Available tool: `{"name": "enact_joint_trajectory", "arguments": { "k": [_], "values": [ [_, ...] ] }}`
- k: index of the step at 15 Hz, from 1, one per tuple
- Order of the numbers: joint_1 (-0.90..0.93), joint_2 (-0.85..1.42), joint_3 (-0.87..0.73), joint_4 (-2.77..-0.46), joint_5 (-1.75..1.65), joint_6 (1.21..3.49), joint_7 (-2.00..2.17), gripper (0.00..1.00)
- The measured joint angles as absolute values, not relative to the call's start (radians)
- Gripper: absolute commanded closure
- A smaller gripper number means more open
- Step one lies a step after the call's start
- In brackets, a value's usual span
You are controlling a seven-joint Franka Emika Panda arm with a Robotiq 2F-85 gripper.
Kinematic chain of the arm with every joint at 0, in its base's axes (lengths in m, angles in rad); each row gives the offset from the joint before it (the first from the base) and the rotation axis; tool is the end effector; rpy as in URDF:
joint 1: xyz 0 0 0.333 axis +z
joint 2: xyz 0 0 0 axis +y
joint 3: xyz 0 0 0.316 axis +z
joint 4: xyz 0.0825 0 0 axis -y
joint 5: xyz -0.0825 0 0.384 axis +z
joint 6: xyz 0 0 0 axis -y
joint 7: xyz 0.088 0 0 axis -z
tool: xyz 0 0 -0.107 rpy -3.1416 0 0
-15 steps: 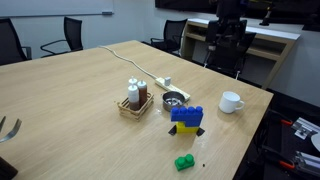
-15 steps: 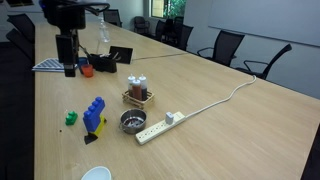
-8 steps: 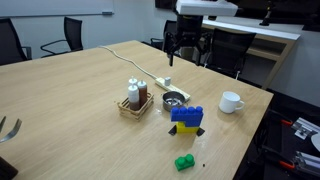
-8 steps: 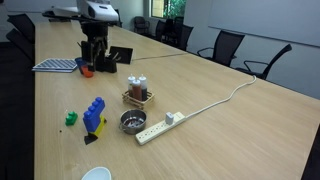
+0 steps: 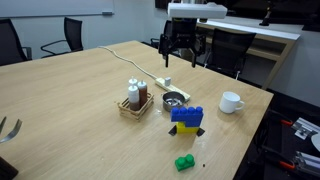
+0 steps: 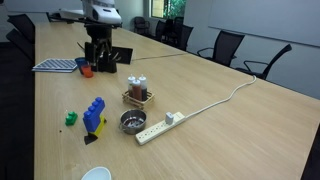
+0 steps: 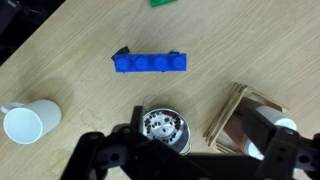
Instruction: Take one of the sauce bottles out of the tray
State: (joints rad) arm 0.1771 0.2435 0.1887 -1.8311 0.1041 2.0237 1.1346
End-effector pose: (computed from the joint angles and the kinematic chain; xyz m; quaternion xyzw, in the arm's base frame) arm 0.5741 0.2196 0.3984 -0.9145 0.3980 0.0643 0.0342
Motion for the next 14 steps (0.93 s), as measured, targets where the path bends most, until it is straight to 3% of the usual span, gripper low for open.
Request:
{"name": "enact_joint_trajectory", "arguments": {
  "k": [6,14],
  "values": [
    [0.218,0.295,0.188,-1.801,0.118,2.058,1.266,0.0],
    [0.289,0.56,0.15,-1.523,0.115,2.084,1.474,0.0]
  ]
}}
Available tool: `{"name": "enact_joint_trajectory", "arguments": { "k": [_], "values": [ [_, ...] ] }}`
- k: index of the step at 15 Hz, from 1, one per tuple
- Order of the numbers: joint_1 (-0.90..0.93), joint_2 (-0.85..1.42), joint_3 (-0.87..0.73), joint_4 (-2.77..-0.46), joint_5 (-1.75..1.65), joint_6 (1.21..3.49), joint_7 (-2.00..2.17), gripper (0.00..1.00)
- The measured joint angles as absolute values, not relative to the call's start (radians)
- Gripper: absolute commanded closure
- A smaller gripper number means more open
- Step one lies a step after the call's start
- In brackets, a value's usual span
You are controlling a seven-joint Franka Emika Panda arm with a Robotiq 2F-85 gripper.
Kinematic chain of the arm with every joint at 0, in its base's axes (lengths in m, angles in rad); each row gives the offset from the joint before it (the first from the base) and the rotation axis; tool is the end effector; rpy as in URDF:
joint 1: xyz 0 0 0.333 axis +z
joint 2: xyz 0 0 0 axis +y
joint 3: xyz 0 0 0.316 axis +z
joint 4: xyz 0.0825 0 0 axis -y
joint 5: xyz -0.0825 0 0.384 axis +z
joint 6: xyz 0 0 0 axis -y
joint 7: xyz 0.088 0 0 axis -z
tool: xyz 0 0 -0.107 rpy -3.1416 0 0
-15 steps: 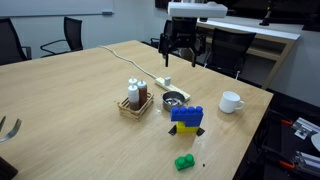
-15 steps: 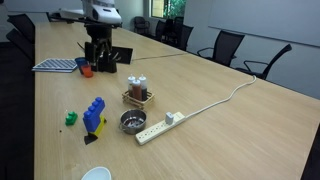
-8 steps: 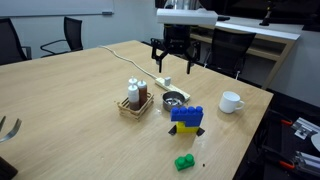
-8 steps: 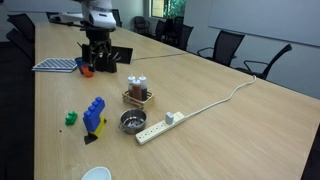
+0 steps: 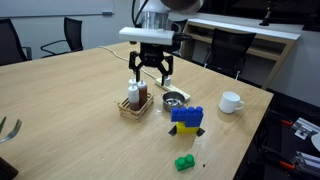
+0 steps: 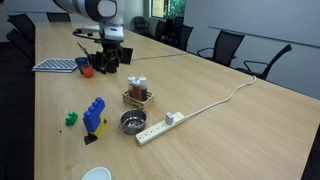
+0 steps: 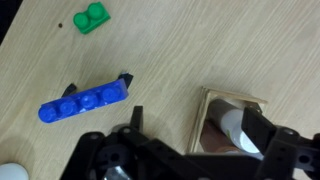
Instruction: Take one of the sauce bottles out of the tray
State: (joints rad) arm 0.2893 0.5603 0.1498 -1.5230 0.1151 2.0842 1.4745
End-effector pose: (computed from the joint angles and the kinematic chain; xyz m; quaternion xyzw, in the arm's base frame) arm 0.6391 0.2886 0.3378 -0.8452 0.5268 0.0717 0.0540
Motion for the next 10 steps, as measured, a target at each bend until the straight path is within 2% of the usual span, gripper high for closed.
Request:
{"name": "enact_joint_trajectory", "arguments": {
  "k": [10],
  "values": [
    [0.339,0.795,0.104,-1.293,0.083,2.22,1.466,0.0]
  ]
}}
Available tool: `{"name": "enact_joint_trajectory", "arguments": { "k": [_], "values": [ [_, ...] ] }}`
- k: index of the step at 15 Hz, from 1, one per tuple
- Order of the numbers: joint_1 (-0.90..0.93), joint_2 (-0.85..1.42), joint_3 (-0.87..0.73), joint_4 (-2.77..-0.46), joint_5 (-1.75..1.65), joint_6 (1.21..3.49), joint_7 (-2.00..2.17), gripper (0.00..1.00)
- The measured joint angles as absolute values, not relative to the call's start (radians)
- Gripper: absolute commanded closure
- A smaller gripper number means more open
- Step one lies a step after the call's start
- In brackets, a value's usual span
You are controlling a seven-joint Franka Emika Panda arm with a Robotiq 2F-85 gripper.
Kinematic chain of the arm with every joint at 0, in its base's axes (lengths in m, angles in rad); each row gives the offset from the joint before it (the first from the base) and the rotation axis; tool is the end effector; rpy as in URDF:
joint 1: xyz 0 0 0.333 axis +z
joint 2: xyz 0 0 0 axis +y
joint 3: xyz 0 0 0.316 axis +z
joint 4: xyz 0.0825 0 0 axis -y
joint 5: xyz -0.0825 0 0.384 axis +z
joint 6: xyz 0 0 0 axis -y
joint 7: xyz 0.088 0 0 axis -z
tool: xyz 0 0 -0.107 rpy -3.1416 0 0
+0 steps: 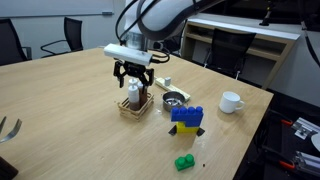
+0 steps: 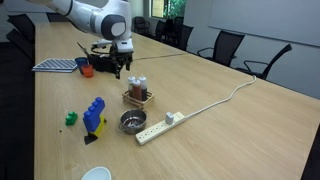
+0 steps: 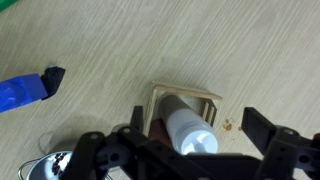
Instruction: Take one of the sauce bottles out of the tray
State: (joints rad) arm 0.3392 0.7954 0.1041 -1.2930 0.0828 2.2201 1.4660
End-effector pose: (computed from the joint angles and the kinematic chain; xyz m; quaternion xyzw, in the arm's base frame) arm 0.6933 0.3100 0.2849 -0.8473 0.5221 0.0187 0.0957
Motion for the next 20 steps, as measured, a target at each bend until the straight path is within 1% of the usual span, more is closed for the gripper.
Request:
{"name": "enact_joint_trajectory", "arguments": {
  "k": [4,9,10,11,12,17,18,20],
  "values": [
    [0.354,0.839,0.077,-1.253,0.031,2.275,1.46,0.0],
    [0.366,0.895,0.053,-1.221,-0.001,2.284,1.459,0.01],
    [0.367,0.904,0.049,-1.214,-0.004,2.284,1.459,0.09],
    [0.367,0.912,0.044,-1.208,-0.007,2.285,1.459,0.26],
    [0.368,0.917,0.04,-1.202,-0.008,2.285,1.459,0.29],
    [0.369,0.931,0.036,-1.184,-0.009,2.284,1.459,0.65],
    [0.369,0.931,0.036,-1.184,-0.009,2.284,1.459,0.69],
    [0.369,0.931,0.035,-1.18,-0.009,2.282,1.459,0.72]
  ]
}}
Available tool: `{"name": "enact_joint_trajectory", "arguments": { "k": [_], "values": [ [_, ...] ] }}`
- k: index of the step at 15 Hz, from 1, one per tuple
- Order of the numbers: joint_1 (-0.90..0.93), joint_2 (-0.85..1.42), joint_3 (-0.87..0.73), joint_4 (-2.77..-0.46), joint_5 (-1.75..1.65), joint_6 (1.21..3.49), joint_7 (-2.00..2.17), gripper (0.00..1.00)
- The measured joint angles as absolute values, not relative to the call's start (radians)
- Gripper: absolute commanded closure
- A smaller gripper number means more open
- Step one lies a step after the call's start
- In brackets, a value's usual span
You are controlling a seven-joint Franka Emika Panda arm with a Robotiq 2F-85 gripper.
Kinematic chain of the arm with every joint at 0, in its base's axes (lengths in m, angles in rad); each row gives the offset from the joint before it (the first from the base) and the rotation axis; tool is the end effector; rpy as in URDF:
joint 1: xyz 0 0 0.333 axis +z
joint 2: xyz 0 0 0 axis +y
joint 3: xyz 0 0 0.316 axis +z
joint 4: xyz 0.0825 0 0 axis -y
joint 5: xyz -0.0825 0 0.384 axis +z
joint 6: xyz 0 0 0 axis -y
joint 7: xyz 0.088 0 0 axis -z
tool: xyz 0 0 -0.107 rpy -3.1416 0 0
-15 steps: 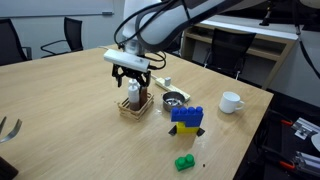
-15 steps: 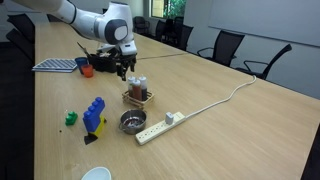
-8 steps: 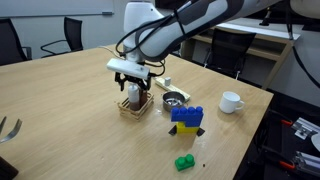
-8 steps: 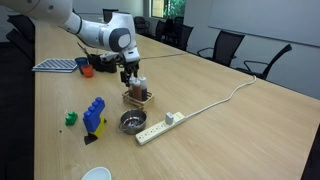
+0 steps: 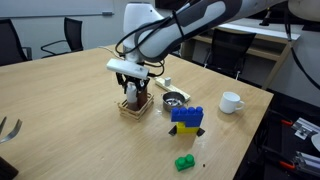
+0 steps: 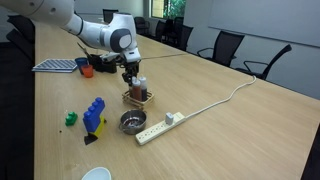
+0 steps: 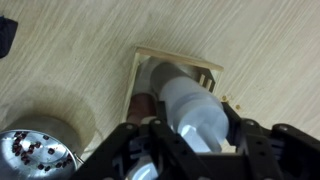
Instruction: Take one of the sauce bottles out of the tray
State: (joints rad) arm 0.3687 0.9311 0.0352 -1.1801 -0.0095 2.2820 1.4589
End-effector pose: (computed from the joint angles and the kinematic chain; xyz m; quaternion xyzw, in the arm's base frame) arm 0.7201 0.2984 0.2384 -0.8581 0.5062 -0.0433 0.0744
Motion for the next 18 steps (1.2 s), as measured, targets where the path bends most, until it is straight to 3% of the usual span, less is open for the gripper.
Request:
{"name": "enact_joint_trajectory", "arguments": {
  "k": [18],
  "values": [
    [0.353,0.861,0.071,-1.128,0.047,2.274,1.437,0.73]
  ]
}}
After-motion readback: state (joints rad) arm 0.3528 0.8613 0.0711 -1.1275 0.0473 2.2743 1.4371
